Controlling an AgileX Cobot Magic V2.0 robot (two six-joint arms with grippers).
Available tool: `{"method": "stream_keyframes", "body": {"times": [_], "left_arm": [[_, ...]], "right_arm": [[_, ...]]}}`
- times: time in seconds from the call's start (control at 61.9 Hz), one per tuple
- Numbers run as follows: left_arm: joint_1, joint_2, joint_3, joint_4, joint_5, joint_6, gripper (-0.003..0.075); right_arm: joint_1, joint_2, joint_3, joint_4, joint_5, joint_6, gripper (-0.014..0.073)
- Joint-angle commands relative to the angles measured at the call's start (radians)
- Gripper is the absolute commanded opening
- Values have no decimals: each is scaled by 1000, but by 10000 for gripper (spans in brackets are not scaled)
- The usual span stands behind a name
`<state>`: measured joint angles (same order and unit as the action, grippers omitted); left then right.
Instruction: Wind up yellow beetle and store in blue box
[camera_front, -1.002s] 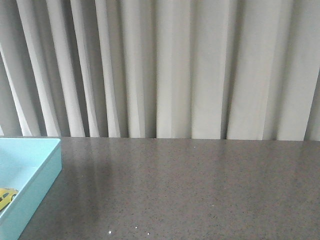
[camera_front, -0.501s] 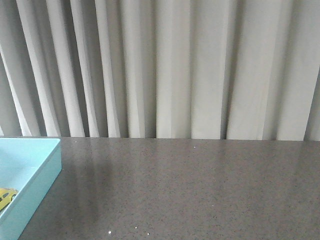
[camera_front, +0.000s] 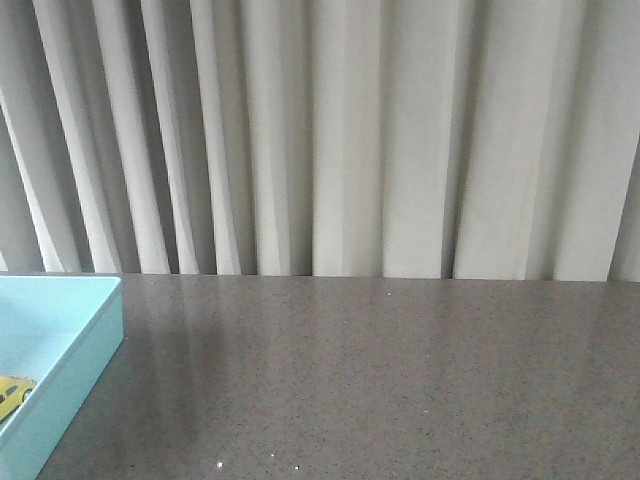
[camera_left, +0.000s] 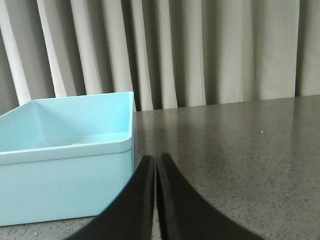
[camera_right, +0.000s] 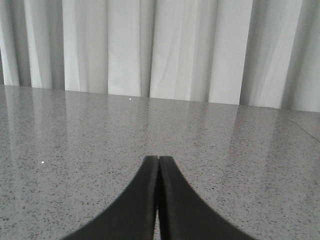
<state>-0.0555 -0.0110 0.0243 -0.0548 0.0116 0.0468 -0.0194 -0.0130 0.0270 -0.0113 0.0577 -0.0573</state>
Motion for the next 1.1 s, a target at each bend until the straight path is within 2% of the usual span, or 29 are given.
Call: {"method": "stream_keyframes", "body": {"times": [0.0,0.081,1.082], "left_arm": [[-2,-16,-9,-2,-78,-10,-6],[-2,-16,-9,-2,-78,-10,-6],[-2,-16,-9,-2,-78,-10,-6]], "right_arm": [[-8,-8,3,38,-78,3,-5],[-8,-6,3,79,-74,0,-6],[-8,-6,3,65,-63,-20,-6]]}}
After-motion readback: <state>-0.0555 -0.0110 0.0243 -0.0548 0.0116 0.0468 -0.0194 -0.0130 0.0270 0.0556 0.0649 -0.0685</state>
